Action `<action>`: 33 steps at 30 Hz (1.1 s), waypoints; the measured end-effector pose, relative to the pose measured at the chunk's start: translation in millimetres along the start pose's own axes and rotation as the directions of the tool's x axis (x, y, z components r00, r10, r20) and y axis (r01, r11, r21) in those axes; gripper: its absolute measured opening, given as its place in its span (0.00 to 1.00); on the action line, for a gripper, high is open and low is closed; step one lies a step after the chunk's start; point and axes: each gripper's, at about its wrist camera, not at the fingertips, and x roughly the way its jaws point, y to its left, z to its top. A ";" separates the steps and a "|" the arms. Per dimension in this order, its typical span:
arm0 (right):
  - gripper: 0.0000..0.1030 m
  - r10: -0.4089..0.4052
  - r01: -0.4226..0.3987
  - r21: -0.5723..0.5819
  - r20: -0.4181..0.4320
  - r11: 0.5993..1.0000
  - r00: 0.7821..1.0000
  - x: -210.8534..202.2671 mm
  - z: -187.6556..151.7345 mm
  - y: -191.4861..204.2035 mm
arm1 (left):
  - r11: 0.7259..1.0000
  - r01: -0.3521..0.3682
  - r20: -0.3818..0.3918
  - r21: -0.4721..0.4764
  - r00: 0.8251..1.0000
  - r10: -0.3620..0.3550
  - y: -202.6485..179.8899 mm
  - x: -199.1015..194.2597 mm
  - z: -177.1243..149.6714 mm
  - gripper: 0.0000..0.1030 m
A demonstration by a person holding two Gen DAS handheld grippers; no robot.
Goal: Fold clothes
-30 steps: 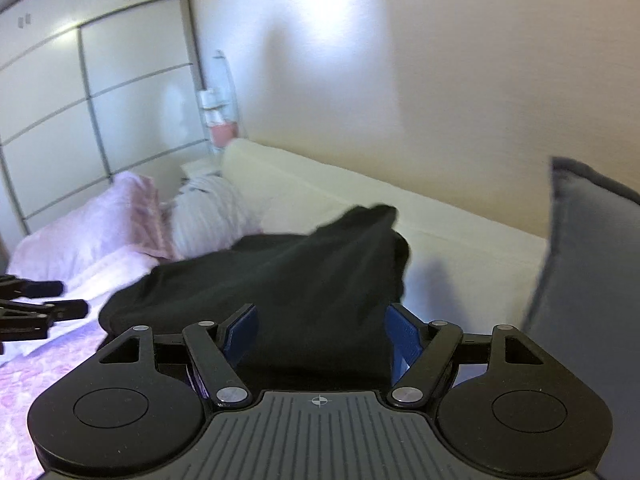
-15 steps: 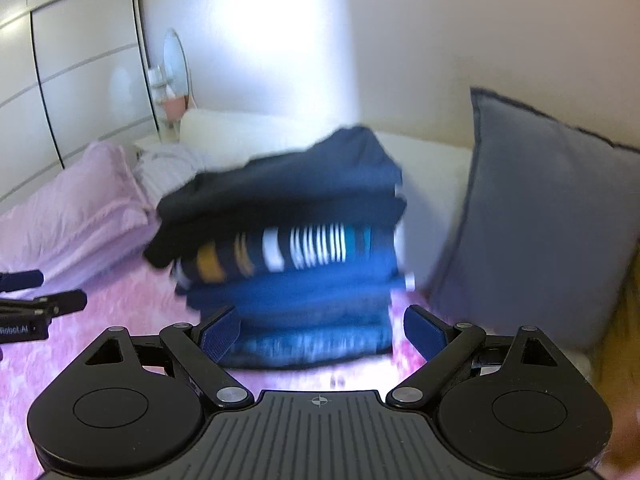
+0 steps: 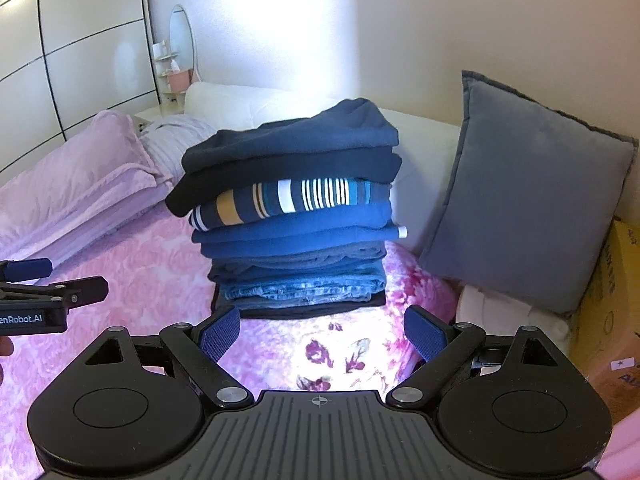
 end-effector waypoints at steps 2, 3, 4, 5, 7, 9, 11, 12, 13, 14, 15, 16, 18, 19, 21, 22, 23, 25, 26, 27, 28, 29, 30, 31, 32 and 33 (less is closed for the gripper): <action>0.89 0.003 -0.003 0.001 0.009 1.000 1.000 -1.1 -2.3 -2.7 | 1.000 -0.012 -0.015 -0.005 1.000 0.012 -3.4 -2.0 -2.4 0.95; 0.89 0.007 -0.007 -0.003 0.015 1.000 1.000 -0.6 -4.5 -3.3 | 1.000 -0.022 -0.026 0.000 0.999 0.022 -4.7 -2.5 -4.7 0.95; 0.89 0.011 -0.011 -0.007 0.013 1.000 1.000 1.1 -6.9 -3.4 | 0.999 -0.032 -0.036 0.004 0.999 0.032 -5.4 -3.7 -7.5 0.95; 0.89 0.013 -0.013 -0.006 -0.002 1.000 1.000 3.2 -9.4 -2.5 | 0.999 -0.037 -0.044 0.005 0.998 0.037 -5.6 -5.3 -10.0 0.95; 0.89 0.016 -0.016 0.000 -0.022 1.000 1.000 3.2 -13.0 0.6 | 1.000 -0.029 -0.045 0.005 0.999 0.029 -4.0 -10.6 -13.5 0.95; 0.89 0.013 -0.013 0.006 -0.019 1.000 1.000 -4.5 -15.0 7.0 | 1.000 -0.019 -0.042 0.020 0.999 0.020 -2.2 -15.3 -14.9 0.95; 0.89 0.000 0.000 0.008 -0.002 1.000 1.000 -15.2 -16.4 16.5 | 0.999 -0.003 -0.038 0.039 0.999 0.005 0.6 -18.7 -13.9 0.95; 0.89 -0.012 0.012 0.010 0.009 1.000 1.000 -20.4 -16.9 21.9 | 0.999 0.012 -0.032 0.047 0.999 -0.011 2.8 -21.3 -13.1 0.95; 0.89 -0.024 0.024 0.012 0.020 1.000 1.000 -25.6 -17.5 27.3 | 0.998 0.025 -0.027 0.055 0.999 -0.024 5.7 -24.4 -12.6 0.95; 0.89 -0.038 0.037 0.023 0.031 0.999 0.999 -31.2 -18.0 33.0 | 0.997 0.036 -0.024 0.064 0.999 -0.035 8.9 -27.8 -12.4 0.95; 0.89 -0.052 0.051 0.035 0.041 0.998 0.998 -36.8 -18.5 38.8 | 0.997 0.042 -0.018 0.072 0.999 -0.041 12.5 -31.7 -12.9 0.95; 0.89 -0.064 0.062 0.043 0.053 0.997 0.997 -42.8 -20.3 45.8 | 0.996 0.045 -0.011 0.078 0.999 -0.044 16.3 -35.9 -14.1 0.95; 0.89 -0.081 0.078 0.050 0.063 0.996 0.995 -52.1 -23.3 59.4 | 0.995 0.049 -0.005 0.091 0.999 -0.049 22.0 -44.4 -18.4 0.95; 0.89 -0.090 0.086 0.056 0.067 0.995 0.994 -56.9 -25.8 65.9 | 0.994 0.051 -0.003 0.096 0.999 -0.051 24.7 -48.7 -20.8 0.95; 0.89 -0.106 0.102 0.059 0.067 0.993 0.992 -63.8 -31.6 79.1 | 0.993 0.055 0.004 0.109 0.998 -0.056 29.7 -58.0 -26.3 0.95; 0.89 -0.113 0.109 0.057 0.064 0.992 0.992 -65.6 -34.4 85.1 | 0.992 0.058 0.009 0.114 0.998 -0.059 32.2 -63.2 -29.8 0.95; 0.89 -0.122 0.119 0.056 0.059 0.991 0.991 -67.2 -37.4 90.8 | 0.991 0.061 0.011 0.117 0.998 -0.063 34.8 -67.3 -33.1 0.95; 0.89 -0.137 0.135 0.058 0.050 0.989 0.989 -69.7 -42.6 100.6 | 0.990 0.070 0.011 0.119 0.997 -0.071 40.2 -73.8 -38.7 0.95; 0.89 -0.143 0.140 0.059 0.045 0.988 0.989 -71.3 -44.6 104.8 | 0.990 0.073 0.009 0.118 0.997 -0.074 43.2 -76.3 -40.6 0.95; 0.89 -0.149 0.146 0.057 0.042 0.988 0.988 -72.3 -46.3 109.2 | 0.990 0.076 0.007 0.117 0.997 -0.078 46.1 -78.8 -42.5 0.95; 0.89 -0.155 0.153 0.053 0.038 0.987 0.987 -72.9 -48.4 112.8 | 0.990 0.079 0.007 0.114 0.997 -0.080 49.1 -80.9 -43.5 0.95; 0.89 -0.162 0.161 0.050 0.034 0.986 0.986 -73.2 -49.7 116.1 | 0.991 0.083 0.010 0.109 0.996 -0.085 52.3 -83.0 -44.1 0.95; 0.89 -0.171 0.169 0.048 0.033 0.984 0.985 -73.4 -50.8 119.4 | 0.991 0.086 0.012 0.104 0.996 -0.088 55.0 -84.6 -44.5 0.95; 0.89 -0.179 0.177 0.045 0.032 0.983 0.983 -73.5 -51.3 122.7 | 0.991 0.087 0.014 0.101 0.996 -0.089 57.3 -85.8 -44.6 0.95; 0.89 -0.190 0.189 0.040 0.034 0.981 0.981 -73.2 -51.2 125.9 | 0.991 0.088 0.015 0.098 0.996 -0.090 59.3 -86.2 -44.6 0.95; 0.89 -0.198 0.196 0.035 0.038 0.980 0.980 -73.2 -50.6 129.0 | 0.991 0.090 0.014 0.095 0.996 -0.092 61.2 -86.2 -44.4 0.95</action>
